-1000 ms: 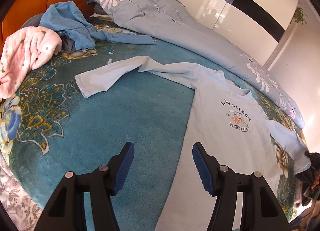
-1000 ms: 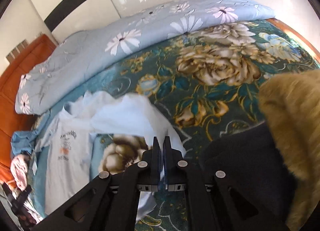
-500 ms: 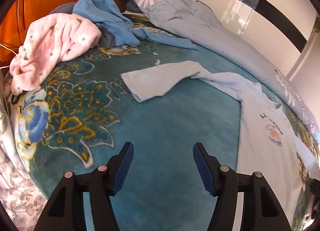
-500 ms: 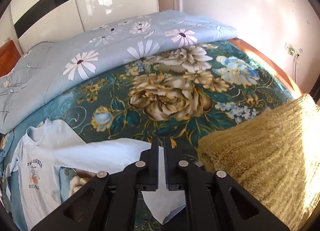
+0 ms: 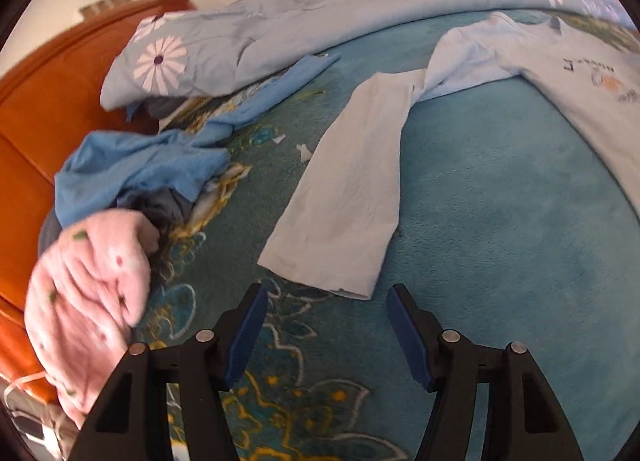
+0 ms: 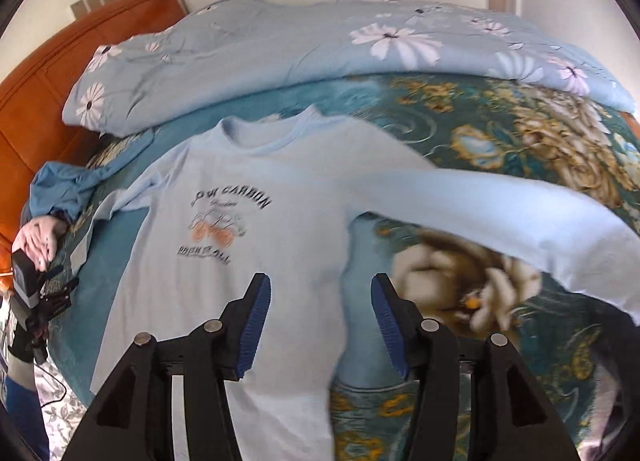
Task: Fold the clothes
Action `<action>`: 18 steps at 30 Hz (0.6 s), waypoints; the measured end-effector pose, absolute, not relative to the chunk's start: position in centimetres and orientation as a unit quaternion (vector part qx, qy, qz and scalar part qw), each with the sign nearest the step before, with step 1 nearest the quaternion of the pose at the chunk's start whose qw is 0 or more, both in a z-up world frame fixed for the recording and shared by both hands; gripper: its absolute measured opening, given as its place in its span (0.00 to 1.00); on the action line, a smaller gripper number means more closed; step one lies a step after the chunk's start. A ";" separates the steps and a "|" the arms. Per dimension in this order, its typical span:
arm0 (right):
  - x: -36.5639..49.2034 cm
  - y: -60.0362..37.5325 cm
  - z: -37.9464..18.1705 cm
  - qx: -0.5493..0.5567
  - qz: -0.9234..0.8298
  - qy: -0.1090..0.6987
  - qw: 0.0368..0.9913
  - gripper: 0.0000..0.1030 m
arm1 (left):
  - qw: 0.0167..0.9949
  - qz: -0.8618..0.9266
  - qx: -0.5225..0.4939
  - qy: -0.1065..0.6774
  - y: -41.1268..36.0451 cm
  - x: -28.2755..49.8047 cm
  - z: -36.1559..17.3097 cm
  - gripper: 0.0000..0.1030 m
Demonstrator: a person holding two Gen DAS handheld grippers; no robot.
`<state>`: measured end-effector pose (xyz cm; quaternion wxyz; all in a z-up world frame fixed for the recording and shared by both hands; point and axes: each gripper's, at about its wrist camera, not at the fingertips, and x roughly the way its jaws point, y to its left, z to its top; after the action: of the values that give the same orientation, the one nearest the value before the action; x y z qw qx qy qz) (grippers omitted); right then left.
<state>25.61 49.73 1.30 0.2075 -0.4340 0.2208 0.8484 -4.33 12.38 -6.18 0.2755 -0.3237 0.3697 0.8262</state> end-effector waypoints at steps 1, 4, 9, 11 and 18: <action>24.6 48.8 0.7 -0.440 0.848 0.218 0.200 0.52 | 0.283 0.825 -0.311 0.377 12.4 -4.3 -6.2 0.64; 22.0 46.2 -0.9 -0.460 0.845 0.213 0.169 0.52 | 0.304 0.821 -0.283 0.392 12.4 -4.6 -6.5 0.49; 19.5 43.2 -1.7 -0.479 0.843 0.194 0.148 0.52 | 0.351 0.830 -0.321 0.292 11.4 -7.1 -5.0 0.04; 19.2 42.8 -1.5 -0.479 0.844 0.190 0.148 0.52 | 0.349 0.848 -0.325 0.229 10.4 -9.1 -3.0 0.04; 18.0 42.6 -1.6 -0.483 0.839 0.188 0.168 0.52 | 0.317 0.880 -0.349 0.065 7.2 -17.6 3.6 0.03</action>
<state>18.01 42.58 -1.64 0.1681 -0.4826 0.1876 0.8388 -17.59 7.18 3.59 0.3173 -0.3485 0.0645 0.8796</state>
